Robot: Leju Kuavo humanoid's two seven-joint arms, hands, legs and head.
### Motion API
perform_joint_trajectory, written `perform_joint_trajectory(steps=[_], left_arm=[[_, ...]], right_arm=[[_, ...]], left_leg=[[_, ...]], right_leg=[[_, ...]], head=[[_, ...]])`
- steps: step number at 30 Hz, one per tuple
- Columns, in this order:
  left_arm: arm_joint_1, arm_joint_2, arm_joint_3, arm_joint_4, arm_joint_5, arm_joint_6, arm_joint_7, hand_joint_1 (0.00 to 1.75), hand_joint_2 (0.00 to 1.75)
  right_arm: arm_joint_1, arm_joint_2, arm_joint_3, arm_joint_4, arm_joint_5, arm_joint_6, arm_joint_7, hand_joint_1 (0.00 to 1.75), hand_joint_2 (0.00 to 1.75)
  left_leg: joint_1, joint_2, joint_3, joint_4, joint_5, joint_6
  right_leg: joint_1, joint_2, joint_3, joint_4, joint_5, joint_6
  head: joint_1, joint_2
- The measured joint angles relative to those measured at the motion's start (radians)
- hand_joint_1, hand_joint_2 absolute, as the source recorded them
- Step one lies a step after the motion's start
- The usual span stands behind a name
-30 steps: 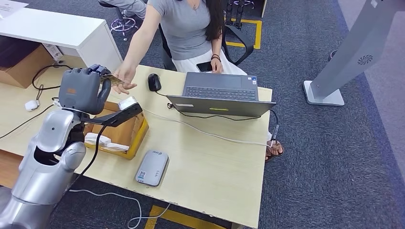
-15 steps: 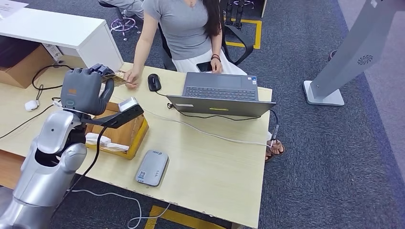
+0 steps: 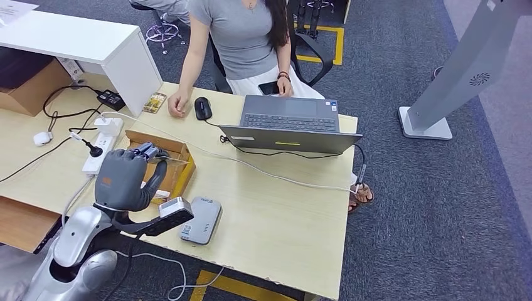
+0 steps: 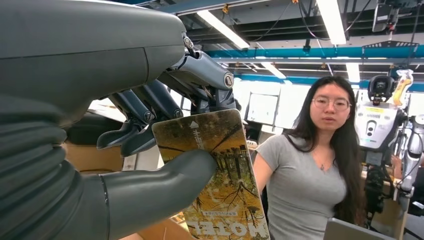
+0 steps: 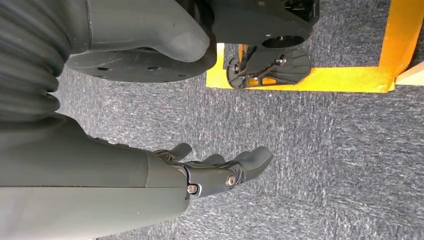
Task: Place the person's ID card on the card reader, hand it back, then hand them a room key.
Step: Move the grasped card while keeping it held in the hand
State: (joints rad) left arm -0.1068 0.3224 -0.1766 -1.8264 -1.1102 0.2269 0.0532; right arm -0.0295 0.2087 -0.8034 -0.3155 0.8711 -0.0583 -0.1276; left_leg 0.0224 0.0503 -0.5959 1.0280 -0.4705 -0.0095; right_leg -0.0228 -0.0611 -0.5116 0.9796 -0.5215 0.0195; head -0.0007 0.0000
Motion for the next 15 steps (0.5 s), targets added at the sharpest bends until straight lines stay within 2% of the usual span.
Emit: perform_joint_trajectory(steps=[6,15], left_arm=[[0.019,0.001,0.0,-0.017,0.006,-0.002,-0.002,1.75,1.75],[0.09,0.003,0.0,-0.042,0.015,-0.037,-0.014,1.75,1.75]], right_arm=[[0.001,0.0,0.0,0.0,0.001,0.0,-0.001,0.0,1.75],[0.003,0.0,-0.002,-0.009,-0.001,0.003,-0.003,0.0,1.75]], left_leg=[[0.0,0.0,0.0,0.0,0.0,0.0],[0.0,0.0,0.0,0.0,0.0,0.0]], right_leg=[[0.0,0.0,0.001,0.0,0.001,0.0],[0.0,0.0,0.0,0.0,0.0,0.0]], head=[[0.0,0.0],[0.0,0.0]])
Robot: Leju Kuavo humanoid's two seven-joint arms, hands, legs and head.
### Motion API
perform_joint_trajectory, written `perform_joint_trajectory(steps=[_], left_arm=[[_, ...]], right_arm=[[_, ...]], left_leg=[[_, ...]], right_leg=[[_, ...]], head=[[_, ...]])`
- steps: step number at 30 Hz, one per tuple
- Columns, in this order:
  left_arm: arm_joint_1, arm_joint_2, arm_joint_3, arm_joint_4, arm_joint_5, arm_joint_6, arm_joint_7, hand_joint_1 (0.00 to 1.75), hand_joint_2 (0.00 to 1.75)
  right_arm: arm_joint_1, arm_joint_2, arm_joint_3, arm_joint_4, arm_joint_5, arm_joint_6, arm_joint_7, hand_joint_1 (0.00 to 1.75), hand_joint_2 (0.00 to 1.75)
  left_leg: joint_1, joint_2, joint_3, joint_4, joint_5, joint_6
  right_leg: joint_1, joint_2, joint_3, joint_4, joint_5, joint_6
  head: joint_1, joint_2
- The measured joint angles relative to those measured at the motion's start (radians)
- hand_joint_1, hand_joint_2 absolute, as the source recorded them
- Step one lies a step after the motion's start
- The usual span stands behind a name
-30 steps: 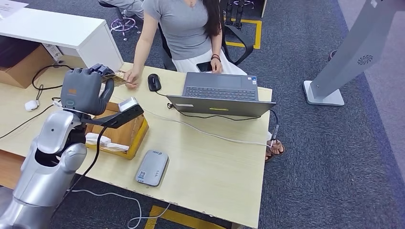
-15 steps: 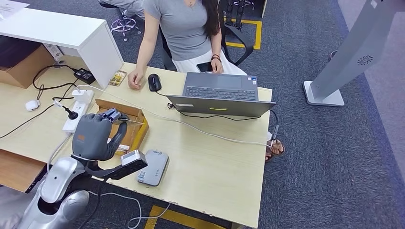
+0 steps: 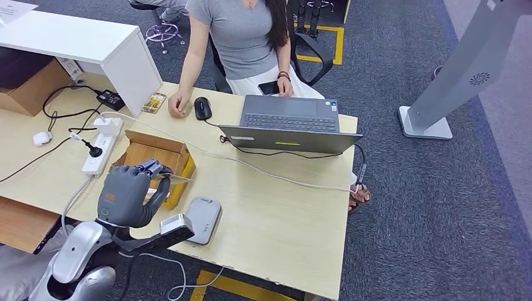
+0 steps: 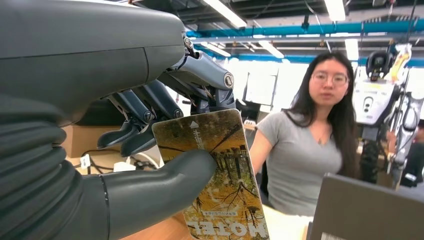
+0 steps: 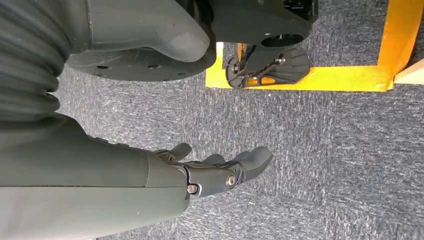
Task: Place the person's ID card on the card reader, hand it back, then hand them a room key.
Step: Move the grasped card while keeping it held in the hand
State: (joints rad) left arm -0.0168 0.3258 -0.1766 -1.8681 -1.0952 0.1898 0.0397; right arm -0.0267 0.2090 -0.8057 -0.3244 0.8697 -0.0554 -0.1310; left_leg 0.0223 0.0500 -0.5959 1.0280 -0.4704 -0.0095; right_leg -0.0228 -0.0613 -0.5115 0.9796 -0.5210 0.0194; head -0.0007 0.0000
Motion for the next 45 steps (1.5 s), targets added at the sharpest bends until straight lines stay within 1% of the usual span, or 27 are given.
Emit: perform_joint_trajectory(steps=[5,7,26,29,32,45], left_arm=[[0.01,0.003,0.0,0.001,-0.014,-0.076,0.038,1.75,1.75],[0.013,0.005,0.0,0.001,-0.017,-0.09,0.046,1.75,1.75],[0.014,0.006,0.0,0.001,-0.019,-0.095,0.05,1.75,1.75],[0.014,0.007,-0.002,0.002,-0.025,-0.135,0.063,1.75,1.75],[0.012,0.015,-0.021,0.017,-0.042,-0.202,0.088,1.75,1.75],[-0.01,0.016,-0.168,0.109,-0.113,-0.262,0.129,1.75,1.75]], right_arm=[[0.002,0.0,-0.011,-0.005,0.0,0.003,-0.002,0.0,1.75],[0.003,0.0,-0.015,-0.006,0.0,0.005,-0.002,0.0,1.75],[0.004,0.001,-0.023,-0.009,0.0,0.006,-0.002,0.0,1.75],[0.004,0.001,-0.023,-0.009,0.0,0.007,-0.002,0.0,1.75],[0.004,0.002,-0.023,-0.009,0.001,0.01,-0.002,0.0,1.75],[0.004,0.003,-0.024,-0.009,0.017,0.022,0.0,0.0,1.75]], left_leg=[[0.0,0.0,0.0,0.0,0.0,0.0],[0.0,0.0,0.0,0.0,0.0,0.0],[0.0,0.0,0.0,0.0,0.0,0.0],[0.0,0.0,0.0,0.0,0.0,0.0],[0.0,0.0,0.0,0.0,0.0,0.0],[0.0,0.0,0.0,0.0,0.0,0.0]], right_leg=[[0.0,0.0,0.0,0.0,0.0,0.0],[0.0,0.0,0.0,0.0,0.0,0.0],[0.0,0.0,0.0,0.0,0.0,0.0],[0.0,0.0,0.0,0.0,0.0,0.0],[0.0,0.0,0.0,0.0,0.0,0.0],[0.0,0.0,0.0,0.0,0.0,0.0]], head=[[0.0,0.0],[0.0,0.0],[0.0,0.0],[0.0,0.0],[0.0,0.0],[0.0,0.0]])
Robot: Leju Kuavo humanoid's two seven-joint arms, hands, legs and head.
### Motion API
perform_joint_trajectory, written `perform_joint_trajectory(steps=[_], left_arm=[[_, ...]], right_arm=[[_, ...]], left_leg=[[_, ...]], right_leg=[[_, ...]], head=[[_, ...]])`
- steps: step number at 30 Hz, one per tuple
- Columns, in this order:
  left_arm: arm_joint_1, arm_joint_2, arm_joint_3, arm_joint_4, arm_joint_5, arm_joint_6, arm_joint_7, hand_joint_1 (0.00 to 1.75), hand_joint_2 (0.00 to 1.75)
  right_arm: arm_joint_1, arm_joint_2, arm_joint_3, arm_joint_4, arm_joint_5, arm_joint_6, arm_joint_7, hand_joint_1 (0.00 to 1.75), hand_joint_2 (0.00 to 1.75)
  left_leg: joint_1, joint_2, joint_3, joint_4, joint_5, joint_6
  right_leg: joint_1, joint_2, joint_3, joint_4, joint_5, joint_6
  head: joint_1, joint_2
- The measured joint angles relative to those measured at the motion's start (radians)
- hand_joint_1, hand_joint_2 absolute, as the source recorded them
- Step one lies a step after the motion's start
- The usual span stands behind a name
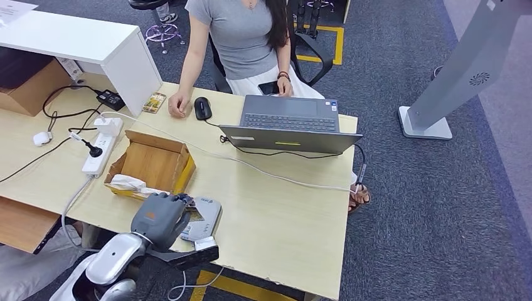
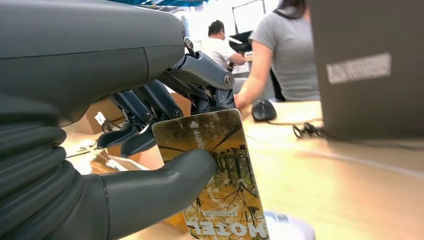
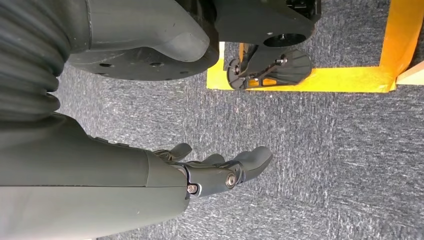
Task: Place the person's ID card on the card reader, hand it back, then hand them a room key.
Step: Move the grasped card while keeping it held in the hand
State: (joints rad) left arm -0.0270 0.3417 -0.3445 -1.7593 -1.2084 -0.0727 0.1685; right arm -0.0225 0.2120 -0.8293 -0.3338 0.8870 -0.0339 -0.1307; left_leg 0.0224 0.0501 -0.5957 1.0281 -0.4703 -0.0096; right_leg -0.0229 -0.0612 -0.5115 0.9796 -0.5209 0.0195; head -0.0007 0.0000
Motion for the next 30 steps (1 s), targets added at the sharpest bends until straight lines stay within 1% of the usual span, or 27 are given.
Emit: perform_joint_trajectory(steps=[5,16,25,30], left_arm=[[0.0,-0.007,-0.029,0.023,-0.008,0.0,0.006,1.75,1.75],[-0.002,-0.012,-0.041,0.046,-0.01,0.0,0.007,1.75,1.75],[-0.005,-0.018,-0.076,0.063,-0.022,0.0,0.009,1.75,1.75],[0.001,-0.021,-0.084,0.077,-0.058,-0.01,0.059,1.75,1.75]], right_arm=[[0.0,0.0,0.0,0.0,0.0,0.001,0.001,0.0,1.75],[0.0,0.0,0.0,0.0,0.0,0.002,0.002,0.0,1.75],[0.0,0.0,0.0,0.0,0.0,0.009,0.002,0.0,1.75],[0.0,0.0,0.0,0.0,0.0,0.009,0.007,0.0,1.75]], left_leg=[[0.0,0.0,0.0,0.0,0.0,0.0],[0.0,0.0,0.0,0.0,0.0,0.0],[0.0,0.0,0.0,0.0,0.0,0.0],[0.0,0.0,0.0,0.0,0.0,0.0]], right_leg=[[0.0,0.0,0.0,0.0,0.0,0.0],[0.0,0.0,0.0,0.0,0.0,0.0],[0.0,0.0,0.0,0.0,0.0,0.0],[0.0,0.0,0.0,0.0,0.0,0.0]], head=[[0.0,0.0],[0.0,0.0],[0.0,0.0],[0.0,0.0]])
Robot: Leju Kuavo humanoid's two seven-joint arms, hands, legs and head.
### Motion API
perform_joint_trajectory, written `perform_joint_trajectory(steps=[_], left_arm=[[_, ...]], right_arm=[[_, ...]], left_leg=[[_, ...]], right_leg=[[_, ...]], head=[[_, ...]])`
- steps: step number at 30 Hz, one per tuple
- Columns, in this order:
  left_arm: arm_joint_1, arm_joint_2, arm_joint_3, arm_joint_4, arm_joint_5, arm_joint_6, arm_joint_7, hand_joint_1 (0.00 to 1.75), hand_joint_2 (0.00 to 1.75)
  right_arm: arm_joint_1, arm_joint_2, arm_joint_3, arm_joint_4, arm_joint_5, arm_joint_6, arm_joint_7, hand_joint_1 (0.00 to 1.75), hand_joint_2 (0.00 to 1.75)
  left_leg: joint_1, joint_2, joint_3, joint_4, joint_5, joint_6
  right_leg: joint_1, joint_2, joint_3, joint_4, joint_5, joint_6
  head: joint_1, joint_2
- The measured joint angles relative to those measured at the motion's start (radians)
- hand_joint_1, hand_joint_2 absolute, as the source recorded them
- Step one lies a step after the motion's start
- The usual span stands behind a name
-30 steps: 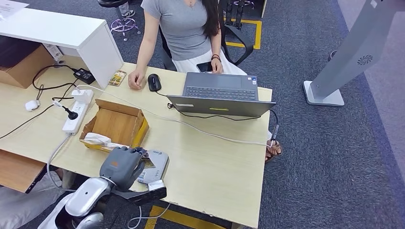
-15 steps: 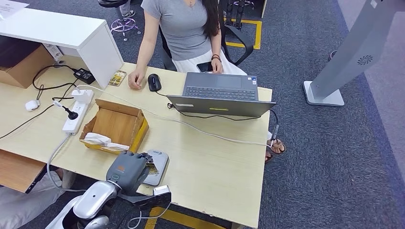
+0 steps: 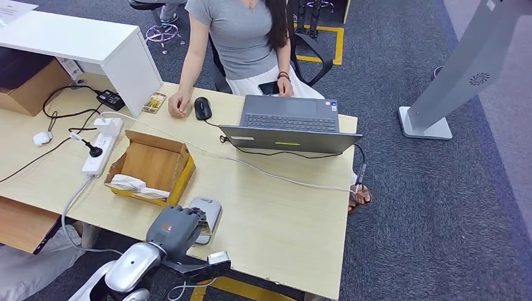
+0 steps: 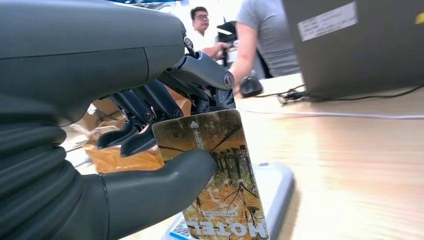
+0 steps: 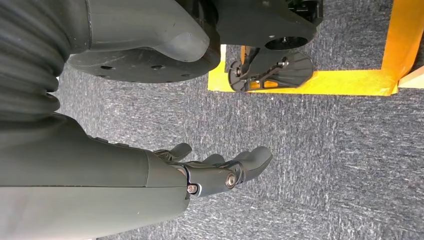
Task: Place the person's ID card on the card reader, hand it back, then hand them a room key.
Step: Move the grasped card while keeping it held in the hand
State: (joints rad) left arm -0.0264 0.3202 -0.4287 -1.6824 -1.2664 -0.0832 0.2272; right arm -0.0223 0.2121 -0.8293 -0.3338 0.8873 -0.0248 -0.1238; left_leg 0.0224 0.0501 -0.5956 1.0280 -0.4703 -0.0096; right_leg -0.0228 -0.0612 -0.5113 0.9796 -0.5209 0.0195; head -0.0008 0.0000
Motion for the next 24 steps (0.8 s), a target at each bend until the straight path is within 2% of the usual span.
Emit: perform_joint_trajectory(steps=[7,24], left_arm=[[0.006,-0.006,0.005,0.027,-0.025,0.002,0.042,1.75,1.75],[0.005,-0.04,0.037,0.065,-0.042,0.011,0.059,1.75,1.75]], right_arm=[[0.0,0.0,0.0,-0.001,0.002,0.0,0.007,0.0,1.75],[0.0,0.0,0.0,-0.004,0.016,-0.003,0.011,0.0,1.75]], left_leg=[[0.0,0.0,0.0,0.0,0.0,0.0],[0.0,0.0,0.001,0.0,0.0,0.0]], right_leg=[[0.0,0.0,0.0,0.0,0.0,0.0],[0.0,0.0,0.001,0.0,0.0,0.0]], head=[[0.0,0.0],[0.0,0.0]])
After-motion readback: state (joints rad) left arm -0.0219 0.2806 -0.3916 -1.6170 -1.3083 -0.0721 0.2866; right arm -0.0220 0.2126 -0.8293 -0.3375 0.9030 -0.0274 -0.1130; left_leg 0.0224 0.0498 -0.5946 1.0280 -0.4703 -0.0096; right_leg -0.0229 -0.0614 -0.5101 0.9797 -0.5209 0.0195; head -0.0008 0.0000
